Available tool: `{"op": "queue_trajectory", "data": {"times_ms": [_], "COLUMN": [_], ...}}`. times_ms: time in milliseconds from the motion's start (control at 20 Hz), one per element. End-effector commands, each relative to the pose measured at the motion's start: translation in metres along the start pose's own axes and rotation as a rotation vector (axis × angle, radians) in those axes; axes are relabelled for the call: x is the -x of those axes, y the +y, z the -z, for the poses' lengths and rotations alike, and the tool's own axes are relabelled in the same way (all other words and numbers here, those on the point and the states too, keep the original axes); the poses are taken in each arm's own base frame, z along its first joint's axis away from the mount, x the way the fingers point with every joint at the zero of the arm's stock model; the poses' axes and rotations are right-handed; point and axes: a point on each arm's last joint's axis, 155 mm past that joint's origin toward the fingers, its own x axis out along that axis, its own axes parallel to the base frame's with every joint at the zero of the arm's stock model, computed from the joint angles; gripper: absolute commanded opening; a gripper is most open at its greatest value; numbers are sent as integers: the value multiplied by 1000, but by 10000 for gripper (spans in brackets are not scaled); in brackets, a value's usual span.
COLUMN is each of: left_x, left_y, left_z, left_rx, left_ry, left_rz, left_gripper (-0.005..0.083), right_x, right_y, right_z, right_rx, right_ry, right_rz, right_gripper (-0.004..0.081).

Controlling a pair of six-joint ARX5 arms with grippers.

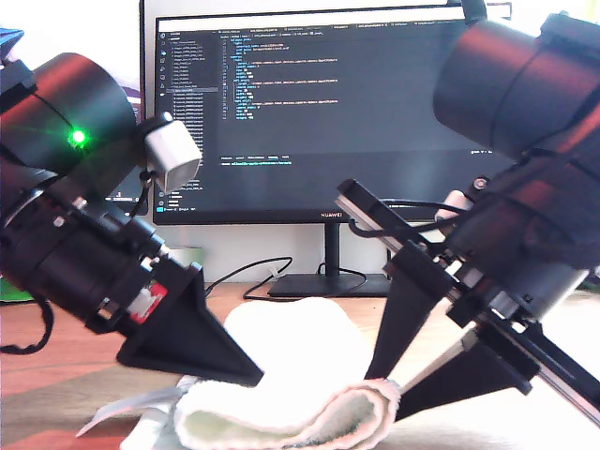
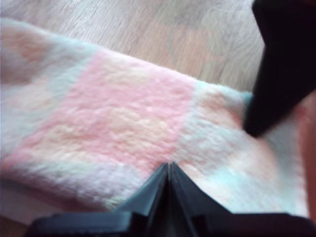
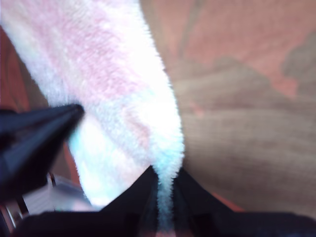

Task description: Fold the tea towel to a neat square and place it to the right

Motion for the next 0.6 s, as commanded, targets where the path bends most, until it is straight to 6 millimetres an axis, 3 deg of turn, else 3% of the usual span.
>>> {"op": "queue_trajectory", "data": {"times_ms": [0,300,550], "left_x": [7,9,10], "left_y": [-3,5,13], "left_z": [-12,-17,-15], "left_rx": [-21,-29,-30], "left_ry": [-43,-61,-51], "left_rz": [-1,-40,-75], "left_gripper": [-19,-19,-19], "right_x": [-3,1,17], "right_y": [-12,-13,-14], "right_z": [11,30,42], "right_rx": [-1,44,81], "right_ry": [48,139,170], "right_rz": [24,18,26], "right_gripper": [-13,-13,-13]}}
